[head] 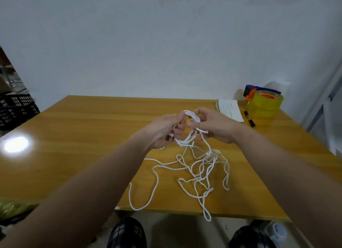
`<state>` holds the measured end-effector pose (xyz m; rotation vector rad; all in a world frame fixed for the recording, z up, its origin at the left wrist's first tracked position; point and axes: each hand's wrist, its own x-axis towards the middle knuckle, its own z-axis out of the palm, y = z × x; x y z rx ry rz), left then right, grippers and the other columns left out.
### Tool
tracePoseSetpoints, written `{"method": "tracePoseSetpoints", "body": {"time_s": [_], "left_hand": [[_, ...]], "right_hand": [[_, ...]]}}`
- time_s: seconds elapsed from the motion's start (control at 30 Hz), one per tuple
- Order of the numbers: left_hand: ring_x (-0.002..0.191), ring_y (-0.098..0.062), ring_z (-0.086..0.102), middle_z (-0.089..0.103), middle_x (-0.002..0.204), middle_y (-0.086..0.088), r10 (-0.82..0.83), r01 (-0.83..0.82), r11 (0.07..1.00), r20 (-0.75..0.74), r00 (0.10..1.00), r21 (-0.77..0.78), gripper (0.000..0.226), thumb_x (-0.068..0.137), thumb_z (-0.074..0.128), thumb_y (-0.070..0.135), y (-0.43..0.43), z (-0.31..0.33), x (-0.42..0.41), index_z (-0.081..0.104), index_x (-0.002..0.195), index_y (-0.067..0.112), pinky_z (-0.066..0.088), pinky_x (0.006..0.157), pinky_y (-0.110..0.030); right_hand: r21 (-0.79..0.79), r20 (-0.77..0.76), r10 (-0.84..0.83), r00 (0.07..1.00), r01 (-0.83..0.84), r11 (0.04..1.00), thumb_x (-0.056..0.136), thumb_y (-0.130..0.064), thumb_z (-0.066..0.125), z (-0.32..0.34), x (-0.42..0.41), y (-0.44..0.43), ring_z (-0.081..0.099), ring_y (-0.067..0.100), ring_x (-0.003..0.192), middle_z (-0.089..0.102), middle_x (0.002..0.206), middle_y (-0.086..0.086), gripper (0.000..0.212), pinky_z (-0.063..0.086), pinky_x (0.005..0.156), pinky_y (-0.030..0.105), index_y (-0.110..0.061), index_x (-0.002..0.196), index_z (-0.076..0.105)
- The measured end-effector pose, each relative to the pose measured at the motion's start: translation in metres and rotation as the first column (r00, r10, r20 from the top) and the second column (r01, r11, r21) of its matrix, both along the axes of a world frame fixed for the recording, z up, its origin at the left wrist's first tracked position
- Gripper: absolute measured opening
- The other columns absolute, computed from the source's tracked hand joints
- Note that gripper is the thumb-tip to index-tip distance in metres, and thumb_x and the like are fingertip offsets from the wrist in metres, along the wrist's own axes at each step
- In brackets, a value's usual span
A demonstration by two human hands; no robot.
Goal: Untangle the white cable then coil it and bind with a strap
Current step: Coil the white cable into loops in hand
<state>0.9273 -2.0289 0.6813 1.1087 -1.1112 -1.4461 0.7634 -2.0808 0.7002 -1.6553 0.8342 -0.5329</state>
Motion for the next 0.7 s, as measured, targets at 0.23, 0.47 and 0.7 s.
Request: {"method": "tracePoseSetpoints", "body": {"time_s": [0.23,0.47,0.7], "left_hand": [[0.046,-0.01,0.027,0.027,0.056,0.004,0.081,-0.08,0.997,0.199,0.977,-0.014,0.037,0.101,0.036,0.038,-0.014,-0.009,0.005,0.041,0.071,0.016,0.026,0.049,-0.022],[0.051,-0.014,0.033,0.037,0.055,0.002,0.361,-0.327,0.931,0.518,0.775,-0.16,0.048,0.087,0.051,0.06,-0.006,-0.018,0.011,0.043,0.058,0.022,0.026,0.052,-0.026],[0.049,-0.014,0.025,0.028,0.054,0.003,0.343,-0.333,0.938,0.415,0.843,-0.099,0.05,0.087,0.054,0.056,0.004,-0.022,0.03,0.032,0.06,0.02,0.024,0.05,-0.027]], "right_hand": [[-0.128,-0.307,-0.084,0.948,0.046,0.991,0.09,-0.03,0.06,0.007,-0.011,-0.004,0.05,0.013,0.055,0.062,0.074,0.004,0.021,0.042,0.048,0.021,-0.012,0.098,0.061],[-0.371,-0.099,-0.23,0.968,0.178,0.911,0.078,-0.046,0.069,0.013,-0.02,-0.01,0.055,0.003,0.085,0.064,0.085,-0.01,0.029,0.041,0.074,0.024,-0.019,0.088,0.071],[-0.395,0.192,-0.458,0.868,0.496,0.774,0.092,-0.028,0.057,-0.012,-0.019,-0.014,0.043,0.001,0.052,0.048,0.05,-0.013,0.028,0.031,0.057,0.024,-0.017,0.067,0.063]]}}
